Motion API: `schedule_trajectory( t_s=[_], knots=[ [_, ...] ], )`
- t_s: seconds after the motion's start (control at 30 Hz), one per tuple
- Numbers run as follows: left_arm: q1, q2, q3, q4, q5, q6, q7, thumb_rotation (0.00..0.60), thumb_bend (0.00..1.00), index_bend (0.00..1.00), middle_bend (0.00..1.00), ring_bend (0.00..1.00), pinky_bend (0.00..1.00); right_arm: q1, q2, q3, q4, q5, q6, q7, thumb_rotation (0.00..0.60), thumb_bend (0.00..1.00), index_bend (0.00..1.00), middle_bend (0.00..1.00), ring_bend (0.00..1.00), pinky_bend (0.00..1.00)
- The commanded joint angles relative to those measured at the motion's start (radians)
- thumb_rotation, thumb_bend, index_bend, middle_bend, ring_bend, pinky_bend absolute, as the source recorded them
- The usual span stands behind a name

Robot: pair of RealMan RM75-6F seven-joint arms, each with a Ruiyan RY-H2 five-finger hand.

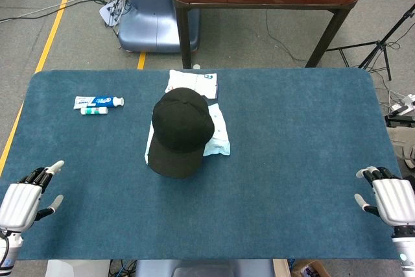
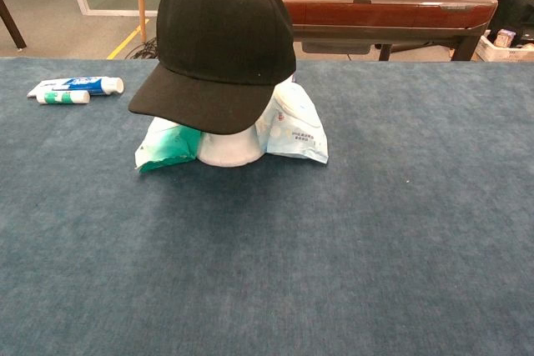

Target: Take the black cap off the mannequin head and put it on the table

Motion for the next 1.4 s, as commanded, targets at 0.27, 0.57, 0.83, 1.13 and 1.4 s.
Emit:
schedule_trajectory(
  t_s=[0.27,0.57,0.83,1.13,1.4],
  knots=[
    [-0.006,-0.001,0.007,0.004,0.005,-0.005,-0.016,0.600,0.25,0.19,0.30,0.25,0.48,0.011,-0.002,0.003,-0.002,0.015,-0.030,-0.011,0.600,0.25,0.40,0.37,0.30,0.57],
    [-0.002,-0.006,0.022,0.012,0.058,0.037,-0.028,0.600,0.16,0.20,0.29,0.25,0.48,0.003,0.000,-0.003,-0.020,-0.014,-0.002,-0.023,0.600,0.25,0.40,0.37,0.30,0.57],
    [-0.021,-0.037,0.037,0.021,0.205,0.116,0.005,0.600,0.06,0.34,0.38,0.32,0.45,0.004,0.006,0.002,-0.025,-0.012,-0.001,-0.016,0.600,0.25,0.40,0.37,0.30,0.57],
    [-0.103,-0.074,0.010,-0.043,0.300,0.069,0.130,0.600,0.02,0.51,0.70,0.50,0.45,-0.007,0.027,0.010,-0.023,0.000,0.014,0.025,0.600,0.25,0.40,0.37,0.30,0.57],
    [-0.171,-0.100,-0.017,-0.113,0.317,-0.025,0.248,0.600,0.00,0.60,0.83,0.59,0.49,-0.015,0.045,0.018,-0.017,0.011,0.022,0.070,0.600,0.25,0.40,0.37,0.30,0.57]
  ],
)
